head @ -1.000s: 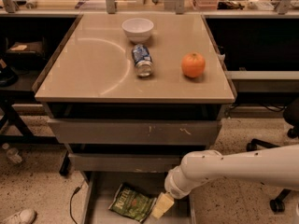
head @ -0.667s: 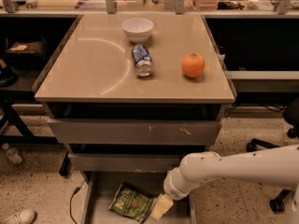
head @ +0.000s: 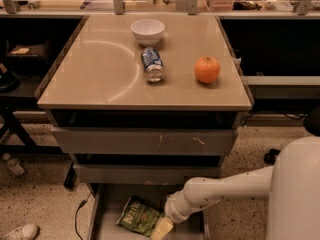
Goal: Pick green jalapeno chip bag from bottom drawer and place on counter
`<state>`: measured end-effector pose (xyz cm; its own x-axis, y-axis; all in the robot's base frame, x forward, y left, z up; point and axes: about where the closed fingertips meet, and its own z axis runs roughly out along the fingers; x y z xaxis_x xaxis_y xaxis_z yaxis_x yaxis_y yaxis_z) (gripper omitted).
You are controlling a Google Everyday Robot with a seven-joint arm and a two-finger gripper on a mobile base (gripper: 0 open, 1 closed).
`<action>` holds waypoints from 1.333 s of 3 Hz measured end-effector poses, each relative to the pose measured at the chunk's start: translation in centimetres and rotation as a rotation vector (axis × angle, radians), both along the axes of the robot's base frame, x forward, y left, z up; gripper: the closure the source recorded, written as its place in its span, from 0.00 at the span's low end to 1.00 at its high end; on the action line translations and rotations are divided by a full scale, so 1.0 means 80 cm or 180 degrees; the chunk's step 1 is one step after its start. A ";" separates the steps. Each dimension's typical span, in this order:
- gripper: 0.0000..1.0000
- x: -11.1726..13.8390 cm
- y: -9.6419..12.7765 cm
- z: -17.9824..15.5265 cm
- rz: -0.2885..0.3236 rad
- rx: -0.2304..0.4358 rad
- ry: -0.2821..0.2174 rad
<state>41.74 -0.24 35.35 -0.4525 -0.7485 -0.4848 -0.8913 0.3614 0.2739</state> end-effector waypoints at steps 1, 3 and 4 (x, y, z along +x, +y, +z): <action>0.00 -0.016 0.019 -0.058 0.0032 0.0102 0.0167; 0.00 -0.029 0.028 -0.088 -0.0002 0.0216 0.0314; 0.00 -0.018 0.042 -0.126 -0.0113 0.0363 0.0292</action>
Offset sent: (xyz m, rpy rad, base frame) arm -0.0112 0.0134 -0.0420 0.0289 0.0470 0.0091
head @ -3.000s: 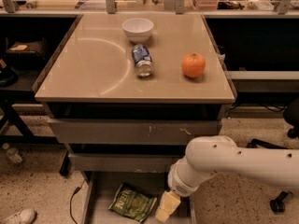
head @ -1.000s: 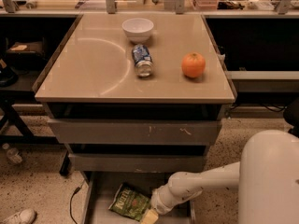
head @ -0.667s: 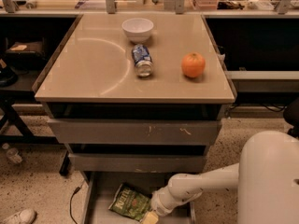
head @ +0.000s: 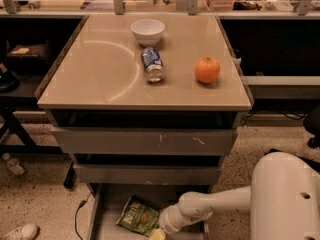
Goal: Pick green jalapeno chip bag from bottom drawer and place on counter
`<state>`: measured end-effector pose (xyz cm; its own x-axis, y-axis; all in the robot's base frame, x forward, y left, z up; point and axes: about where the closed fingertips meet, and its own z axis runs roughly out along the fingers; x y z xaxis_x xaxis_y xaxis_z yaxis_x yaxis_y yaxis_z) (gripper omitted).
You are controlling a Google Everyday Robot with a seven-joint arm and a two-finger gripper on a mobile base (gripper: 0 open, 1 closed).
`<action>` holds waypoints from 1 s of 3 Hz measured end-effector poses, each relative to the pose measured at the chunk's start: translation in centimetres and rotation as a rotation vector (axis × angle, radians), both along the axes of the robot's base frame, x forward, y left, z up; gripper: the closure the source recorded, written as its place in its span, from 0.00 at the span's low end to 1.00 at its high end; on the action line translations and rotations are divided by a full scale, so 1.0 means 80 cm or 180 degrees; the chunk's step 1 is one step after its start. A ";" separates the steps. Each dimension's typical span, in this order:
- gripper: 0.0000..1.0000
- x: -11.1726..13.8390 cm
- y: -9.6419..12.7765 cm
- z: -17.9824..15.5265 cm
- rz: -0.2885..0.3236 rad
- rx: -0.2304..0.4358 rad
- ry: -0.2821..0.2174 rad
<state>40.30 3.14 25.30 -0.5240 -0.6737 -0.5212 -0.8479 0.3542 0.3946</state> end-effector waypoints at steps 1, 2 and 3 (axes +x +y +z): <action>0.00 0.012 0.010 -0.029 -0.0092 0.0071 -0.0090; 0.00 0.041 0.016 -0.041 -0.0175 0.0116 -0.0271; 0.00 0.041 0.016 -0.040 -0.0176 0.0116 -0.0272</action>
Offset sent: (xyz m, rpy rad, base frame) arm 0.0398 0.0206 -0.0527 0.0421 -0.1277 -0.0579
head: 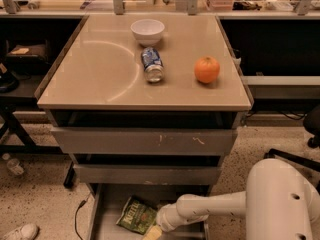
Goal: Pick green jalapeno chip bag from bottom drawer and place on counter
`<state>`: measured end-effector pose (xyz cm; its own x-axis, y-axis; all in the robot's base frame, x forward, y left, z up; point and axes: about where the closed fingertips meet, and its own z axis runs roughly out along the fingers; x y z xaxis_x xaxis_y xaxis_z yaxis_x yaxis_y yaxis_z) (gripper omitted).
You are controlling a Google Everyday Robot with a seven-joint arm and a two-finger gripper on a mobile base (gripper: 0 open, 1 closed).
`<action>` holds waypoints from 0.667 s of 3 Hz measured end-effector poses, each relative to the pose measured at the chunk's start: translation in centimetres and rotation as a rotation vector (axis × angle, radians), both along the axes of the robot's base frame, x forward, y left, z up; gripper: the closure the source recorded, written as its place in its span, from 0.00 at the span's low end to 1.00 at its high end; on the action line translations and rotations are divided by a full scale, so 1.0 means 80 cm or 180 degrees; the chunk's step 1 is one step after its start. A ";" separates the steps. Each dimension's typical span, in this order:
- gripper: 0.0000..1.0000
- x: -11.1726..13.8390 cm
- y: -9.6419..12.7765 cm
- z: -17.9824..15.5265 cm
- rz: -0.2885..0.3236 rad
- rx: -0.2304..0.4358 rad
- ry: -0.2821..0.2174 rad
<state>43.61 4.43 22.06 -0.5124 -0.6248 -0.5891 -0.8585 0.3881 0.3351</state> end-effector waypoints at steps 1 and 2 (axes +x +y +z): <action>0.00 0.000 0.009 -0.005 0.0085 0.0101 -0.0076; 0.00 0.003 0.024 -0.011 0.0144 0.0123 -0.0255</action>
Offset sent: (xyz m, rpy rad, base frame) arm 0.0194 0.0316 -0.0111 0.0440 -0.1895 0.0324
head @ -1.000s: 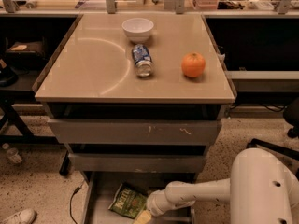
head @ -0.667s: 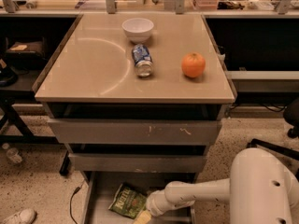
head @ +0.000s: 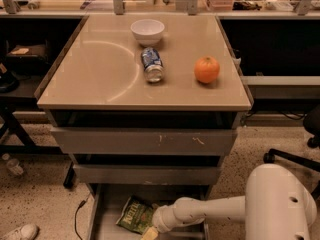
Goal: Pick green jalapeno chip bag from bottom drawer and place on counter
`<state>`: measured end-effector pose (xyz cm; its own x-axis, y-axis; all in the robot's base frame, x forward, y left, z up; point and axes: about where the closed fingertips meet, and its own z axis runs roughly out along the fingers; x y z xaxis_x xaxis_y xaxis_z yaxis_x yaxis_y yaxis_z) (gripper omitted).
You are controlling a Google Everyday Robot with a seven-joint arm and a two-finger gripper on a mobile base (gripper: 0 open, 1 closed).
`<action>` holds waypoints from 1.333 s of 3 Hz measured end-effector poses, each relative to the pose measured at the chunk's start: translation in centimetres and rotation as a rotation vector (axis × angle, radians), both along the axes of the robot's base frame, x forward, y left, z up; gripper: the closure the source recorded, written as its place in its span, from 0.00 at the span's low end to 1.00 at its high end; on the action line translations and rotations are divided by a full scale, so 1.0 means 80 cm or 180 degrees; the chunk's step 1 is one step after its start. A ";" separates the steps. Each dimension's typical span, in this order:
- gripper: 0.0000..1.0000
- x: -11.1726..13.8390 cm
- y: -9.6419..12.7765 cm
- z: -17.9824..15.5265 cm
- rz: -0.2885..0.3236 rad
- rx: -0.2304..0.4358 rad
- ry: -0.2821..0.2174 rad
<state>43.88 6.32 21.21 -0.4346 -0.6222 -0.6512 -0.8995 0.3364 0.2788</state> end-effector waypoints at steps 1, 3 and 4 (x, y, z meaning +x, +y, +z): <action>0.00 0.013 0.011 -0.010 -0.0045 -0.0008 -0.0169; 0.00 0.039 0.033 -0.030 -0.0059 -0.0054 -0.0389; 0.00 0.049 0.037 -0.042 -0.0083 -0.0087 -0.0439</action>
Offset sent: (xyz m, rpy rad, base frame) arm 0.0394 0.0258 -0.0196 -0.0158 -0.1539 -0.0272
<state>47.80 9.25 17.81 -0.3583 -0.6301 -0.6889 -0.9195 0.3658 0.1437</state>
